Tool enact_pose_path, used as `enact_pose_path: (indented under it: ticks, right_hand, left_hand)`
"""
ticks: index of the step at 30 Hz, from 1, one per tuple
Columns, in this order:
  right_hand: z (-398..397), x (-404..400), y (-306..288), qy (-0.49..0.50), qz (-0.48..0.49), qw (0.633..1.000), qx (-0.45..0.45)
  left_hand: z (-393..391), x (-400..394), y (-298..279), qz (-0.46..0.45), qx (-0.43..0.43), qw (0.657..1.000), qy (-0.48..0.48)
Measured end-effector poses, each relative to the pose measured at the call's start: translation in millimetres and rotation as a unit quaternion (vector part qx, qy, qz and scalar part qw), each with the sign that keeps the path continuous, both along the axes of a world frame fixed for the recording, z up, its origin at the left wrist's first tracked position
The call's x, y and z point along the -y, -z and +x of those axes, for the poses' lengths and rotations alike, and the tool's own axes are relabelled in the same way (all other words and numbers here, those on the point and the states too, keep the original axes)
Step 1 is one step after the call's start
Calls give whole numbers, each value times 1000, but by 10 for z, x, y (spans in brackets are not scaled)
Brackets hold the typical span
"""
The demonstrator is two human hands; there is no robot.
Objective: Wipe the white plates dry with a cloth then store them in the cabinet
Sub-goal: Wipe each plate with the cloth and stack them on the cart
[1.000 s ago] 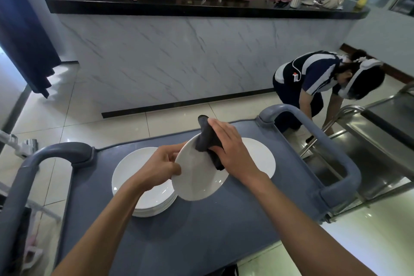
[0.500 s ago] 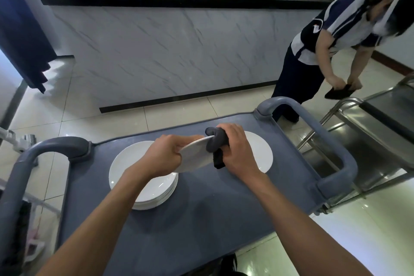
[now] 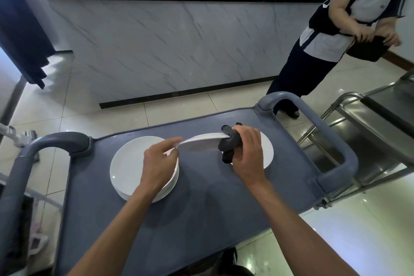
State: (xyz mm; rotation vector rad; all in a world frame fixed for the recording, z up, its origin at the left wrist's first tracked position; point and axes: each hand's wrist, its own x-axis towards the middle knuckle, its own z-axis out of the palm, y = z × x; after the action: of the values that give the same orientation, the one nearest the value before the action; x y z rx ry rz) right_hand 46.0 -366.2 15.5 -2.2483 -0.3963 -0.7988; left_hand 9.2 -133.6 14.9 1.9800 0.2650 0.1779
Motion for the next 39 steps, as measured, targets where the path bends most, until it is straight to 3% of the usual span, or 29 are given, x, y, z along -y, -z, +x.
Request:
enact_pose_path:
  ticks: [3,6,8,19,28,39]
  right_hand:
    - [-1,10,26,19,7,1000,15]
    - [-7,-17,37,32,12,999,19]
    - [-30,-42,44,26,4,999,24]
    - [-229,-90,181,-27,-50,998,20]
    - [-289,3,228,-89,-78,991,-66]
    - [-199,-252,-45,-75,42,986,-142]
  left_hand:
    - [-85,9,21,-170,-84,980,-69]
    - [-68,106,-115,-370,-201,906,-52]
    - [-14,174,-200,-449,-233,862,-31]
    - [162,327,-288,-625,-192,747,-124]
    - [220,206,-174,-616,-158,762,-122]
    - [126,189,-162,-539,-110,830,-91]
